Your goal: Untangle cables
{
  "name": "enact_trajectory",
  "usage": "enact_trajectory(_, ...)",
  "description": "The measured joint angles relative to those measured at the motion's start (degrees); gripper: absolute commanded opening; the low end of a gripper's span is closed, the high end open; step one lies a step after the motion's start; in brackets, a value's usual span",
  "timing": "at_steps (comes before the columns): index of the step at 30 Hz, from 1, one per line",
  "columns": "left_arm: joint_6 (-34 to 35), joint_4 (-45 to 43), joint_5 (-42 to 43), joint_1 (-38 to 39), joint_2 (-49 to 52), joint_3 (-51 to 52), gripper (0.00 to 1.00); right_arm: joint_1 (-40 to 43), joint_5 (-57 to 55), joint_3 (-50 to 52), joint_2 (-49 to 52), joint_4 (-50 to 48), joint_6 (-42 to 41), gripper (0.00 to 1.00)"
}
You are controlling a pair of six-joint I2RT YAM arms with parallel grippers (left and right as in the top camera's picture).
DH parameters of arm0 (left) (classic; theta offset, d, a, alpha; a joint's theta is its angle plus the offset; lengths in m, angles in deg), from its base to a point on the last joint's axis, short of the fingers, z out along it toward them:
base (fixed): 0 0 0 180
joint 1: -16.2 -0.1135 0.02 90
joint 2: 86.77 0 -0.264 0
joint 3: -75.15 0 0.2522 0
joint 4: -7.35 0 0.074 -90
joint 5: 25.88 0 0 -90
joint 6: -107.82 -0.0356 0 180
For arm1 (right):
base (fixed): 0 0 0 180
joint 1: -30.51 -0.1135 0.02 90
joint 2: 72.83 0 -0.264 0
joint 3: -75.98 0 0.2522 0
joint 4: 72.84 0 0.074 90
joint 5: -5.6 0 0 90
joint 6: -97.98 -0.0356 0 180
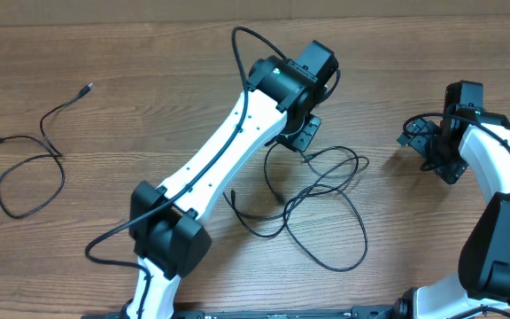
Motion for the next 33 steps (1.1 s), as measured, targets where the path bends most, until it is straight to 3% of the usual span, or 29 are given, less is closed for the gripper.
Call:
enact_trajectory(3,0.09,0.15,2.01,0.00,1.46,0.00,0.74,-0.02,0.02,0.00,0.00,0.00,0.00,1.00)
enact_trajectory(4,0.00,0.20,2.82,0.00,1.77,0.00,0.94,0.00,-0.02,0.00,0.00,-0.02,0.00,1.00)
enact_trajectory(5,-0.22,0.22,3.74,0.00,1.97,0.00,1.00,-0.02,0.00,0.00,0.00,0.00,-0.02,1.00)
enact_trajectory(15,0.39,3.15,10.21,0.00,2.01,0.00,0.99,-0.02,0.00,0.00,0.00,0.00,-0.02,1.00)
enact_trajectory(33,15.19,0.81,11.34,0.04,2.05,7.63,1.00,-0.02,0.00,0.00,0.00,0.00,-0.02,1.00)
